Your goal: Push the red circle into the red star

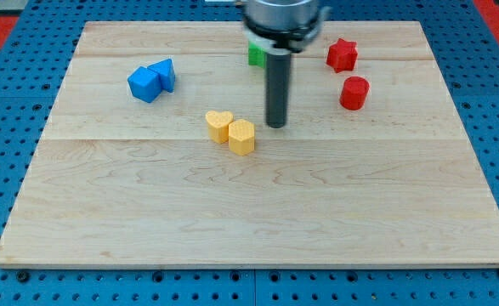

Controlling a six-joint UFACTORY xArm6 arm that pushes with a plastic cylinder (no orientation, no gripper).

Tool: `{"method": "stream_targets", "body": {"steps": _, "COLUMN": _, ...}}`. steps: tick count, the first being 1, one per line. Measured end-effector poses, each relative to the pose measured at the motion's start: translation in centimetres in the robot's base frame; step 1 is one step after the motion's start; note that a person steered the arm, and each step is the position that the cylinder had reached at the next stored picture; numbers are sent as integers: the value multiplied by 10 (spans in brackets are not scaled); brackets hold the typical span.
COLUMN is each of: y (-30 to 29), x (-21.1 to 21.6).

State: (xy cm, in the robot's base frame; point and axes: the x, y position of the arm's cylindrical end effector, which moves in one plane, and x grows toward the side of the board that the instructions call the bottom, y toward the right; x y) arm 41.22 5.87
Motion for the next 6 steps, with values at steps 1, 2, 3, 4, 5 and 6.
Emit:
{"method": "stream_targets", "body": {"steps": 1, "y": 67, "x": -5}}
{"method": "stream_targets", "body": {"steps": 2, "y": 90, "x": -29}}
{"method": "stream_targets", "body": {"steps": 3, "y": 91, "x": -63}}
{"method": "stream_targets", "body": {"steps": 4, "y": 91, "x": -78}}
{"method": "stream_targets", "body": {"steps": 5, "y": 91, "x": -54}}
{"method": "stream_targets", "body": {"steps": 6, "y": 91, "x": -44}}
